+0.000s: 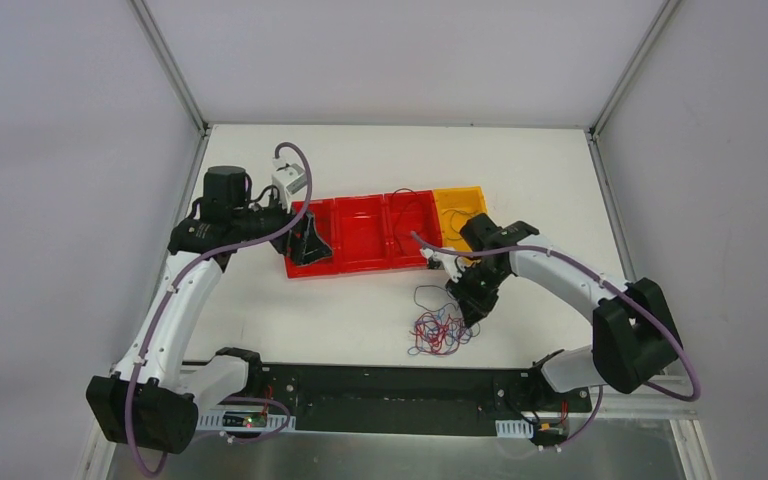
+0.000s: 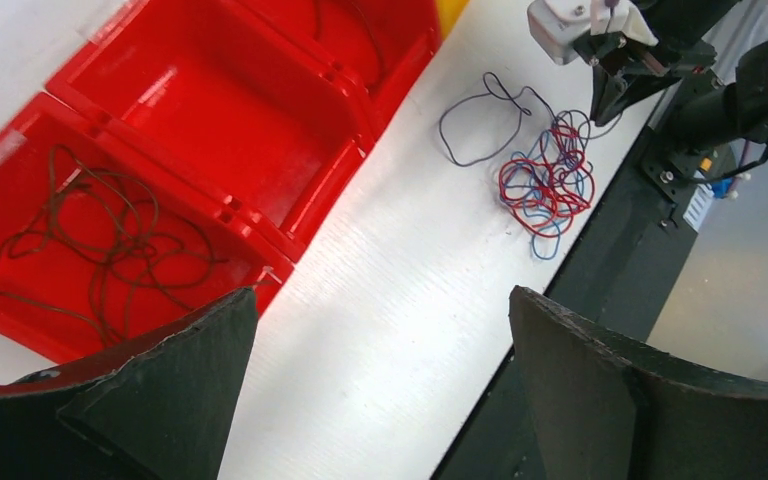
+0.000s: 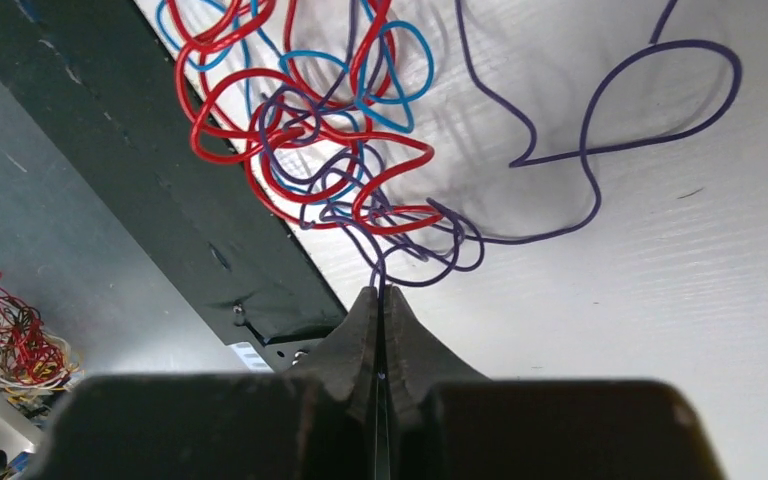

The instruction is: Untangle the cables

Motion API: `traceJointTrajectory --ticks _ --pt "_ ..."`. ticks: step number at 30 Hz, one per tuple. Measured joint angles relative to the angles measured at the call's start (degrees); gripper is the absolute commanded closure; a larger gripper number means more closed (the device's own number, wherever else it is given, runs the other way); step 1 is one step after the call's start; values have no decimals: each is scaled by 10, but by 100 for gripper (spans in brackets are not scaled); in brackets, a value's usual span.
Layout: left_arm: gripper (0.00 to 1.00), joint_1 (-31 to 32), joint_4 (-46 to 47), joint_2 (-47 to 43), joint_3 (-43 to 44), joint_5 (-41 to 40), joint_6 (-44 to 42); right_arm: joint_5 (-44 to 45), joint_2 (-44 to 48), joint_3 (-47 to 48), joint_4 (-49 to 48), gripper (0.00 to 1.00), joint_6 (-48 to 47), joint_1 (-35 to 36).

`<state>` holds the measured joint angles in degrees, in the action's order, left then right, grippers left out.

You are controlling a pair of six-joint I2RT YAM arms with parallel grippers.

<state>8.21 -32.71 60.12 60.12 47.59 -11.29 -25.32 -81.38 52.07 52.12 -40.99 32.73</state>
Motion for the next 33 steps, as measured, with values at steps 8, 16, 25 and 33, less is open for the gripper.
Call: traceJointTrajectory --ticks 8,16,25,33 --pt "5 1 1 -14 -25 18 3 -15 66 3 31 100 -28 1" --pt "1 42 35 -20 -41 21 16 -43 79 53 8 100 58 2" --pt "1 232 195 -75 -107 -87 91 -68 204 179 -177 100 261 28" --pt "3 321 340 19 -85 -166 106 -41 182 244 -236 100 326 63"
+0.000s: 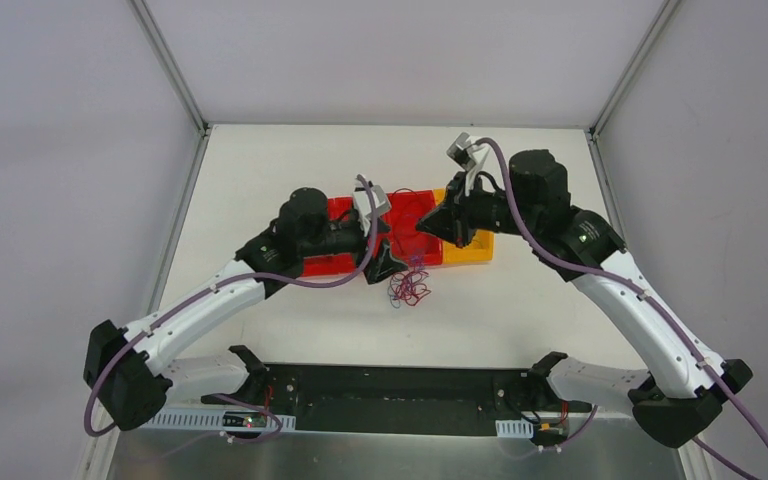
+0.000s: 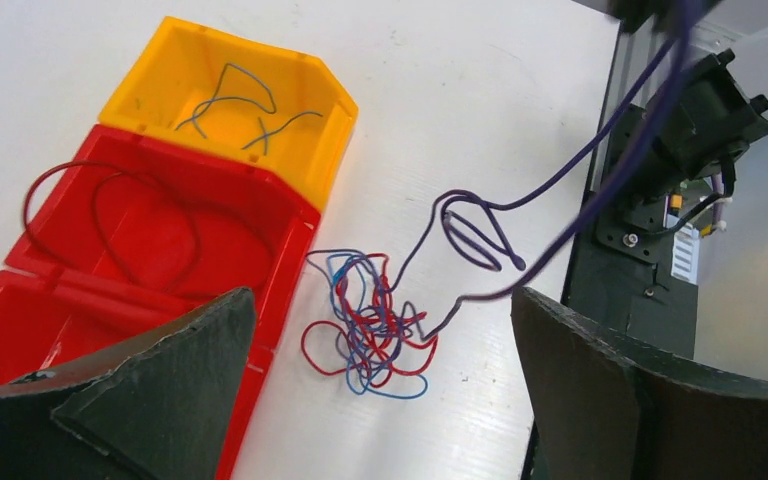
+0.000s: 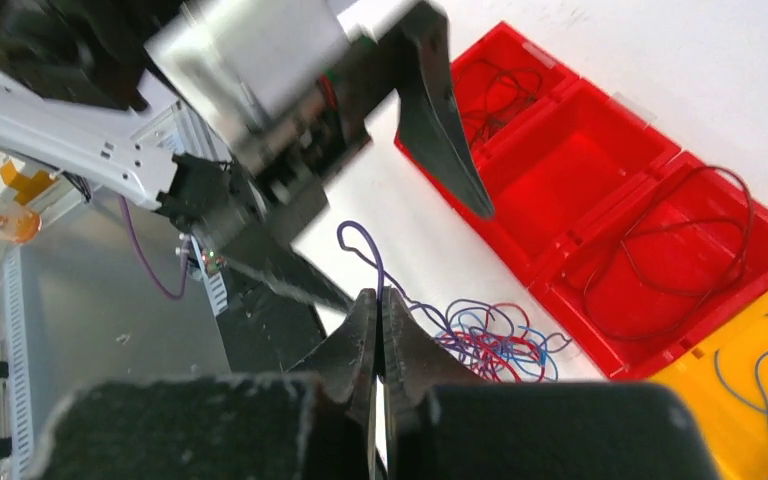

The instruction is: Untangle the cables

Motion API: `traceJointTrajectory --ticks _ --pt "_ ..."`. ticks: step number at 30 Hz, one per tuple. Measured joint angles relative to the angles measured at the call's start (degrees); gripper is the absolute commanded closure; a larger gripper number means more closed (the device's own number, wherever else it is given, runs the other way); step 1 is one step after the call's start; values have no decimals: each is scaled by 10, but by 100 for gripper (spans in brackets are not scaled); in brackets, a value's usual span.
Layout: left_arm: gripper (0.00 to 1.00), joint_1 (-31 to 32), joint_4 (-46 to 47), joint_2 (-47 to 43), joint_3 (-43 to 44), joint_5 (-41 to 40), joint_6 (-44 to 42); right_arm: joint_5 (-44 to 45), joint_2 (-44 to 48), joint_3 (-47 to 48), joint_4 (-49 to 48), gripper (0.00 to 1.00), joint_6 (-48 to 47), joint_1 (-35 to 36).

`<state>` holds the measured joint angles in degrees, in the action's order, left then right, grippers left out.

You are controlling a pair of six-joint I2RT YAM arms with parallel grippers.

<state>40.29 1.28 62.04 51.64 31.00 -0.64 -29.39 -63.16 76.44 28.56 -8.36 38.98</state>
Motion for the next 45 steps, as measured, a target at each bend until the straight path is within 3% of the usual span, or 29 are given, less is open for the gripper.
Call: traceJointTrajectory --ticks 5,9,16,17,18,19,21,24,27,31,35,39,42,45 --pt "28 25 57 58 -10 -7 -3 37 -33 69 -22 100 30 9" --pt "51 24 83 63 -77 -21 -10 76 -50 141 -48 100 54 9" --pt "75 1 75 64 -172 -29 -19 149 -67 245 -74 100 91 9" --pt "69 -1 70 58 -179 -29 -19 160 -71 260 -74 100 94 9" --pt "54 -3 62 47 -186 -26 -20 168 -75 273 -75 100 96 9" --pt "31 -3 51 31 -191 -25 -22 174 -78 284 -76 100 98 9" --pt "3 -2 26 -10 -196 -28 -27 179 -84 299 -78 100 100 8" --pt "1 -2 -4 -97 -181 -61 -20 174 -85 303 -77 100 104 8" --pt "1 -2 -12 -130 -123 -95 -20 159 -85 296 -77 100 109 8" --pt "0 -2 25 -106 -64 -105 -33 134 -92 296 -76 100 114 8" --pt "0 2 93 -5 -37 -79 -12 119 -100 298 -76 100 120 9" --pt "22 22 160 127 -17 -70 28 118 -115 316 -71 100 124 9" --pt "38 30 180 176 -24 -56 42 129 -120 333 -66 100 124 9" --pt "66 32 197 177 -75 -43 39 153 -120 353 -60 100 120 9"
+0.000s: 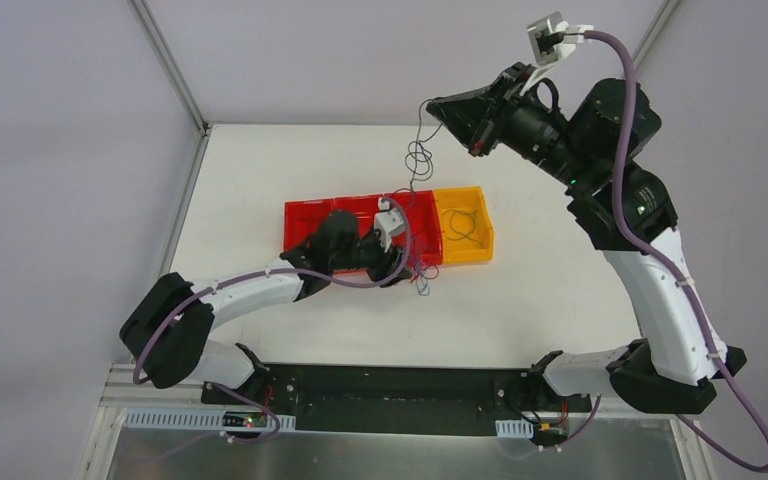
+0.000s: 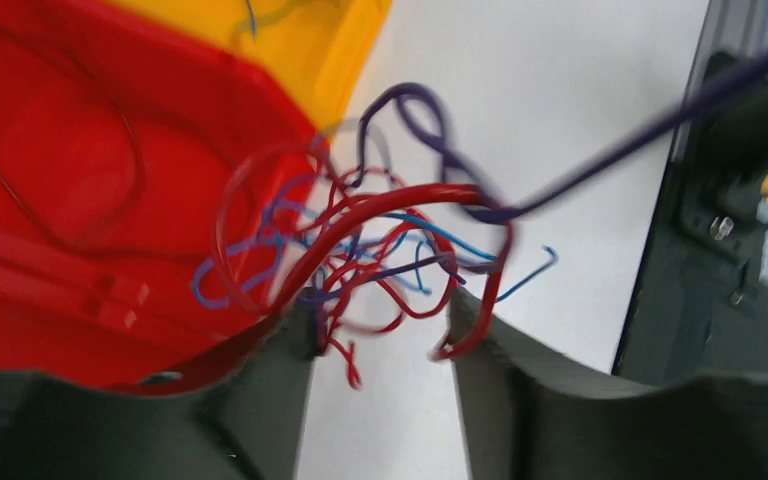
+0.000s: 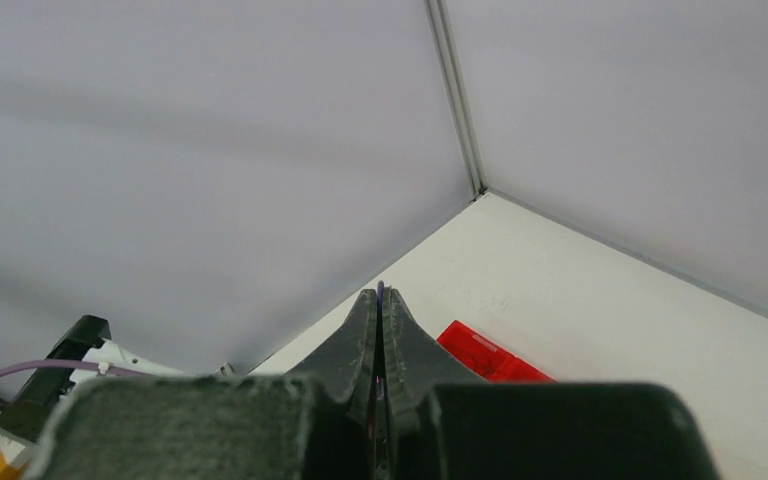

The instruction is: Untangle the cables

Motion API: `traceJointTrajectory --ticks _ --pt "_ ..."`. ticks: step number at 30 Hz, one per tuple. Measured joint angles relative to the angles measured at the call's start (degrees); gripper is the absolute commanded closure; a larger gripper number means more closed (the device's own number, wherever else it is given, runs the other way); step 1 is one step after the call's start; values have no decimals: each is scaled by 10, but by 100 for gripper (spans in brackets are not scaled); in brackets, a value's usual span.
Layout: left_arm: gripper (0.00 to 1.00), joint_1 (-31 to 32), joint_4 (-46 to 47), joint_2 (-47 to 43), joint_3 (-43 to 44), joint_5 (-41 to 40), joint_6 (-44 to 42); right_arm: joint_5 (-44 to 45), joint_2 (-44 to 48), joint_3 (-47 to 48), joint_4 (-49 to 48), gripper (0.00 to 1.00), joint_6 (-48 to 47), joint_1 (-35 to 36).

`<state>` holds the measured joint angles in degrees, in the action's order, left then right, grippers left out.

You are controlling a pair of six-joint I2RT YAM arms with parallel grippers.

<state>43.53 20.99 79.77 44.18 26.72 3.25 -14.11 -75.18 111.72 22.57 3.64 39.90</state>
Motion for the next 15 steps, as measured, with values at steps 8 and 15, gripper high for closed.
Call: traceJointTrajectory --ticks 8,15 --pt "100 9 -40 -68 -141 28 -13 47 -3 80 15 100 -23 -1" --pt "100 12 -196 -307 -175 44 -120 96 1 89 2 100 -72 -15"
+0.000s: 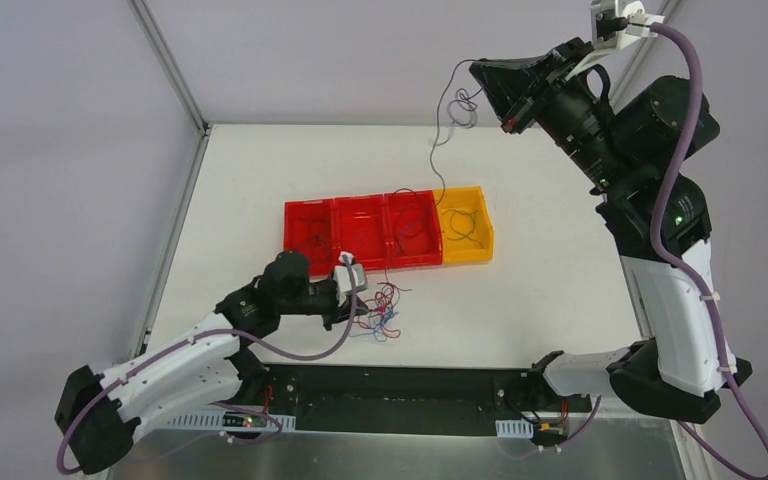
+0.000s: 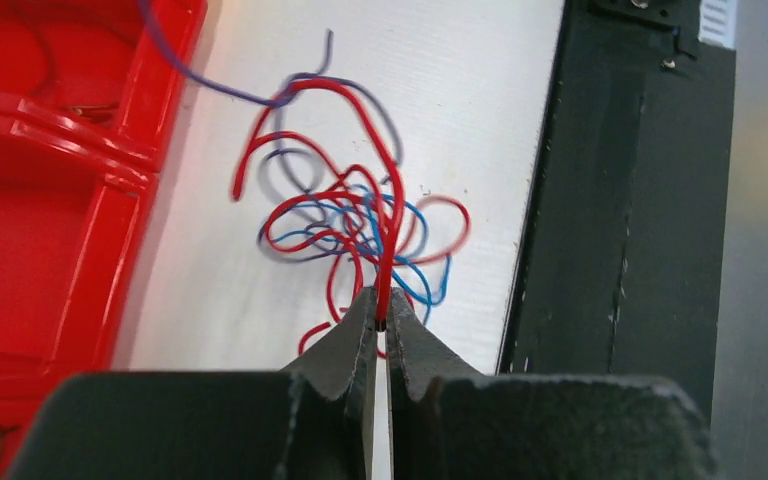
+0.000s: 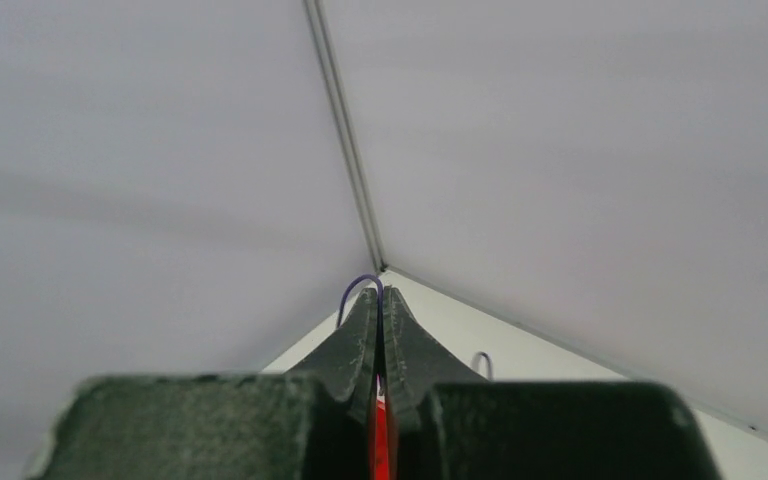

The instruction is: Untangle the cables

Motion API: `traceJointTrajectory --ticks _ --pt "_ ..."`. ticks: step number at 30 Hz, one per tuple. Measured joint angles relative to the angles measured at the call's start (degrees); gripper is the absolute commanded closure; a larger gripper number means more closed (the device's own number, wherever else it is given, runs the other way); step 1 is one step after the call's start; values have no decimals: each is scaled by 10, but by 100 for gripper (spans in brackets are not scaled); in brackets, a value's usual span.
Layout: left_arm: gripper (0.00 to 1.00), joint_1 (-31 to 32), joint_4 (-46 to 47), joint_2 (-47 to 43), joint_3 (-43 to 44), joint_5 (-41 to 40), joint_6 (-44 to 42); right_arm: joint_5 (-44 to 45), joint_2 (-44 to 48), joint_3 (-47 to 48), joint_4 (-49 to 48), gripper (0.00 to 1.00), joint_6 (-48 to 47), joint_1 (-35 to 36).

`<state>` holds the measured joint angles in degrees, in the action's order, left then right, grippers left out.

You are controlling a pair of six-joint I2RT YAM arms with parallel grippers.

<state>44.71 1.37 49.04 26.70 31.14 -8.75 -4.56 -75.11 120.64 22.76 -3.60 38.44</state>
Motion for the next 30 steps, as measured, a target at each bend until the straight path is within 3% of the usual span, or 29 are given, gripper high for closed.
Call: traceJointTrajectory --ticks 4,10,18,24,30 --pt "100 3 -92 -70 2 4 -75 42 8 -24 3 100 -33 -13" --pt "100 3 -221 -59 -1 4 -183 90 -5 9 -1 100 -80 -35" --pt "100 3 -297 -37 -42 -26 -283 119 -16 62 -39 100 -130 -38" --pt "100 3 -301 -44 -40 -34 -296 127 52 -91 -54 100 -155 -53" --pt "100 3 -304 -31 -24 -58 -287 132 63 -188 -47 100 -155 -91"
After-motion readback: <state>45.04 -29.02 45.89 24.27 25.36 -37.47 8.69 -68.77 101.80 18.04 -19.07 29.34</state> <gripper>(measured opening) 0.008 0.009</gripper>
